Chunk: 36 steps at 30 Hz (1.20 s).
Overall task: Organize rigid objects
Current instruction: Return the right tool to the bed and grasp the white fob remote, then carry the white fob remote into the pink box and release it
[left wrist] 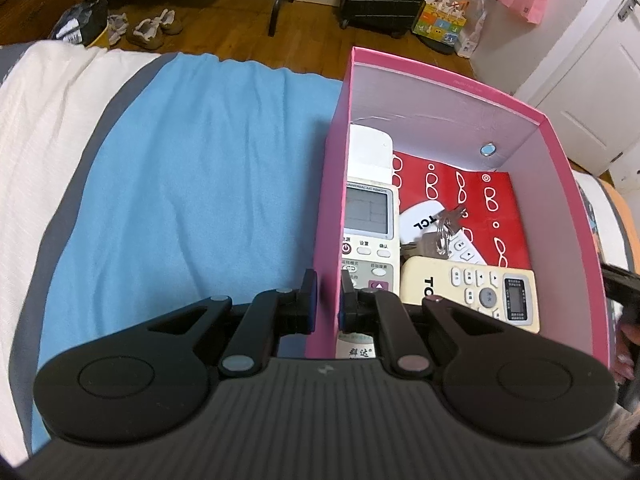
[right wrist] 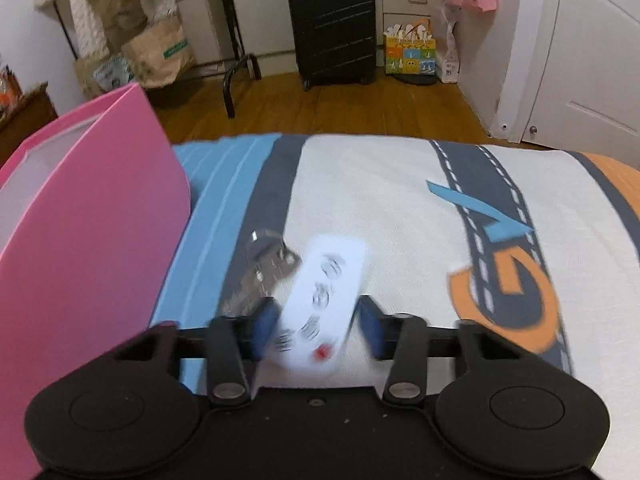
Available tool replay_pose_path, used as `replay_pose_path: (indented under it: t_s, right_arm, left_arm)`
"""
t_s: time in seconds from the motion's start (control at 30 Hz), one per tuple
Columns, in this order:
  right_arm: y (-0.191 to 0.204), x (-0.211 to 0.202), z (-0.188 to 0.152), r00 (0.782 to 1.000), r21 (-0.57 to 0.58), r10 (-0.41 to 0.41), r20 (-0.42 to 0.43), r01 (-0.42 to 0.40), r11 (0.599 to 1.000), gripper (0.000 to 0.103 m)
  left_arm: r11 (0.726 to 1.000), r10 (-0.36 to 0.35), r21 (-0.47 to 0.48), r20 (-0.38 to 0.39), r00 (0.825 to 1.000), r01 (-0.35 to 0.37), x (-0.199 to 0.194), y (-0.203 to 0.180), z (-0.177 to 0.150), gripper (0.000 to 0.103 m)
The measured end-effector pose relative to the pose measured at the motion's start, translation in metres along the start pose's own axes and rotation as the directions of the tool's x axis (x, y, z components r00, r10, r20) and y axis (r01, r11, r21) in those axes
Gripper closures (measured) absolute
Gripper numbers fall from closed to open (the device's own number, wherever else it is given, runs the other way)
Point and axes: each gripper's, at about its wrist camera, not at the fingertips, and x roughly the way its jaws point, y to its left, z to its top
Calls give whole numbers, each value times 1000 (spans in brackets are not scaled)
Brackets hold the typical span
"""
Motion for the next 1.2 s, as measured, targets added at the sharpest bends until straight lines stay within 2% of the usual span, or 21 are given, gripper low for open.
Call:
replay_pose_path:
  t_s: [0.1, 0.2, 0.3, 0.33, 0.4, 0.43, 0.57, 0.77, 0.87, 1.0, 1.1, 1.2]
  right_arm:
    - [-7, -13, -8, 998, 4, 20, -56, -20, 1000, 58]
    - [-6, -15, -5, 997, -42, 49, -65, -52, 998, 57]
    - [1, -7, -5, 999, -62, 6, -36, -8, 998, 44]
    - [1, -3, -6, 1000, -76, 3, -19, -4, 997, 44]
    - [4, 4, -5, 1000, -106, -10, 21, 12, 994, 48]
    - [5, 4, -3, 999, -97, -17, 31, 20, 995, 58]
    - [3, -8, 0, 999, -29, -5, 47, 6, 1000, 58]
    - [15, -57, 0, 990, -59, 34, 138, -26, 998, 58]
    - [27, -89, 6, 979, -72, 83, 189, -70, 995, 58]
    - [59, -136, 8, 938, -136, 250, 240, -222, 965, 58]
    - [90, -156, 5, 918, -242, 343, 202, -292, 925, 58]
    - [112, -165, 2, 894, -290, 428, 129, -379, 879, 58]
  left_arm:
    - [1000, -1, -4, -2, 1000, 1, 0, -1, 0, 94]
    - [1000, -1, -5, -1, 1000, 1, 0, -1, 0, 94]
    - [1000, -1, -3, 0, 1000, 1, 0, -2, -1, 94]
    - [1000, -3, -5, -1, 1000, 2, 0, -2, -1, 94]
    - [1000, -5, -16, -3, 1000, 5, 0, 0, -1, 94]
    - [1000, -5, -17, -3, 1000, 5, 0, 0, 0, 94]
    - [1000, -3, -13, -1, 1000, 3, -1, 1, -1, 94]
    - [1000, -10, -29, 6, 1000, 11, -4, 1, -1, 94]
    - [999, -14, -36, 5, 1000, 14, -4, 3, 0, 94]
    - [999, -13, -44, -2, 1000, 13, -3, 3, 2, 94]
    - [999, -10, -35, 2, 1000, 10, -3, 3, 1, 94]
    - [1000, -12, -20, 8, 1000, 12, -5, 2, 1, 94]
